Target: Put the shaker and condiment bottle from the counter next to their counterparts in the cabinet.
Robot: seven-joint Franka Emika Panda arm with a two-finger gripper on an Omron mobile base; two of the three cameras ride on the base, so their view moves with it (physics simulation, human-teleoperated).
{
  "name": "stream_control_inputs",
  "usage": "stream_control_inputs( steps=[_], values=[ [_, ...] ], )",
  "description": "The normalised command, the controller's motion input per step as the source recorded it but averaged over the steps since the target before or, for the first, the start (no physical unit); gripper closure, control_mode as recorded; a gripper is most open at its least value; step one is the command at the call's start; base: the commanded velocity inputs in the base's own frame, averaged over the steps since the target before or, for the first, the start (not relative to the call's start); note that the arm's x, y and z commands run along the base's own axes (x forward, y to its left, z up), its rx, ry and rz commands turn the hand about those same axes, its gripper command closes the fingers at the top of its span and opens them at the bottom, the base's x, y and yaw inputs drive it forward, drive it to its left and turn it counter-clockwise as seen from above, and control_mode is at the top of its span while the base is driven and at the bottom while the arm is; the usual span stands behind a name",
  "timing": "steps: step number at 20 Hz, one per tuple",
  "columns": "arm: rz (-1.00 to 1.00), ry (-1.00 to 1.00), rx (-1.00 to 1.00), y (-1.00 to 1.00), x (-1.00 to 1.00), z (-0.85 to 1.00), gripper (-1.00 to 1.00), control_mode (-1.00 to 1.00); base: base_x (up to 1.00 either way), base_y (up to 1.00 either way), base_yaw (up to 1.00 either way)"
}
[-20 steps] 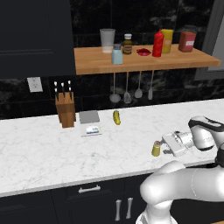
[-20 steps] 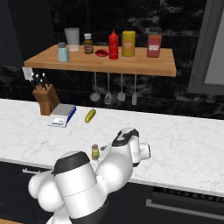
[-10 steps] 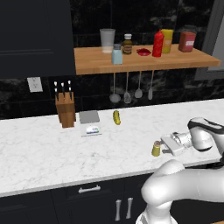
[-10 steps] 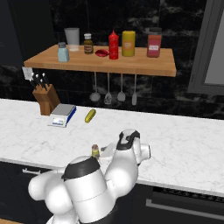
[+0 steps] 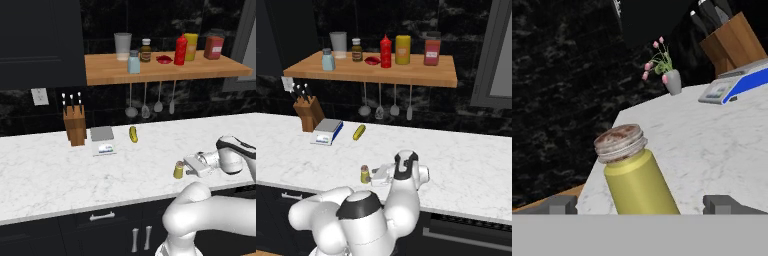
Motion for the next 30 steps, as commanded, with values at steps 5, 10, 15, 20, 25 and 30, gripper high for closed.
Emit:
stream_control_inputs(
  steps=[5, 10, 15, 20, 25, 30],
  values=[
    [0.0, 0.03, 0.0, 0.0, 0.0, -0.06, -1.0, -1.0, 0.0, 0.0, 0.0],
    [0.0, 0.01, 0.0, 0.03, 0.0, -0.09, -1.0, -1.0, 0.0, 0.0, 0.0],
    [0.0, 0.0, 0.0, 0.09, 0.01, -0.1, -1.0, -1.0, 0.0, 0.0, 0.0],
    [0.0, 0.0, 0.0, 0.16, 0.07, -0.09, -1.0, -1.0, 0.0, 0.0, 0.0],
    [0.0, 0.0, 0.0, 0.18, 0.05, -0.05, -1.0, -1.0, 0.0, 0.0, 0.0],
    [0.0, 0.0, 0.0, 0.13, 0.0, -0.03, -1.0, -1.0, 0.0, 0.0, 0.0]
  ],
)
